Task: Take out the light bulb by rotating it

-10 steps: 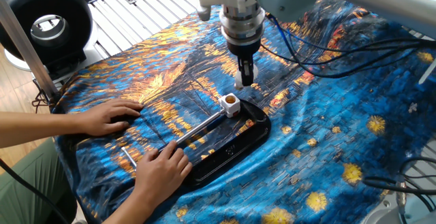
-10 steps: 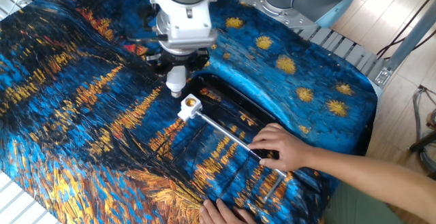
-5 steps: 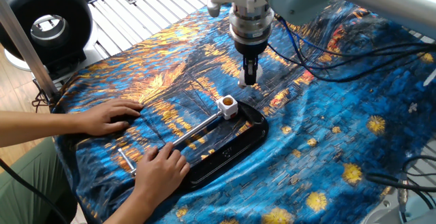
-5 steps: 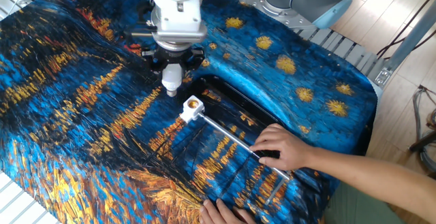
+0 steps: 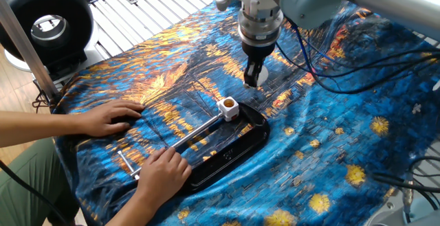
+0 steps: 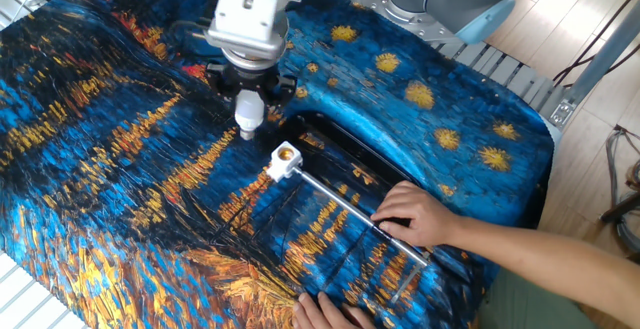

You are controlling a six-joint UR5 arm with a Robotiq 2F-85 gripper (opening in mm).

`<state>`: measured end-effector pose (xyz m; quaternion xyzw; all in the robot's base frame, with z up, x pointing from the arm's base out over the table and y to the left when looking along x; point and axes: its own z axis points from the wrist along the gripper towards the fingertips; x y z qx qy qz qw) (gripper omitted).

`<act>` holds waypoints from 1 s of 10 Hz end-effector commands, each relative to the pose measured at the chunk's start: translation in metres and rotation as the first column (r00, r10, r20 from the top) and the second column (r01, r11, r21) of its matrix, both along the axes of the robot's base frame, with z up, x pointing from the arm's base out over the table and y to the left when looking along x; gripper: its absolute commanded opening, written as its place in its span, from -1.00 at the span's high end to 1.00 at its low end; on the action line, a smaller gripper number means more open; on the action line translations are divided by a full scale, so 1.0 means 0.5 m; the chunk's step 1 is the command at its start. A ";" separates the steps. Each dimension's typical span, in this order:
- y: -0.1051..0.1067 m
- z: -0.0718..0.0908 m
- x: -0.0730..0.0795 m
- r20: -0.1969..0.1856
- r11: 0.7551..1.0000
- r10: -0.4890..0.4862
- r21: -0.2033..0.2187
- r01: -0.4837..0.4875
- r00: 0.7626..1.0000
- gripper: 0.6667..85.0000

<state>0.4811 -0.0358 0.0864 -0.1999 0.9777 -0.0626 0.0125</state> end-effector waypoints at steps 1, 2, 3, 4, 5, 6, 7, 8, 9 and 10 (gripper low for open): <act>0.021 -0.010 -0.001 0.019 0.988 -0.137 0.074 0.135 0.990 0.42; 0.026 -0.015 -0.001 0.017 0.988 -0.133 0.085 0.131 0.991 0.18; 0.025 -0.017 -0.001 0.017 0.988 -0.128 0.084 0.126 0.992 0.11; 0.026 -0.018 -0.002 0.014 0.989 -0.125 0.086 0.124 0.992 0.03; 0.025 -0.018 -0.002 0.014 0.990 -0.119 0.084 0.118 0.993 0.00; 0.024 -0.019 -0.002 0.013 0.991 -0.110 0.083 0.108 0.994 -0.04; 0.025 -0.021 -0.007 0.005 0.992 -0.098 0.085 0.097 0.995 -0.18; 0.026 -0.022 -0.012 -0.005 0.992 -0.089 0.087 0.090 0.996 -0.26; 0.027 -0.022 -0.012 -0.007 0.992 -0.093 0.088 0.093 0.996 -0.29; 0.028 -0.022 -0.012 -0.007 0.991 -0.096 0.091 0.096 0.995 -0.30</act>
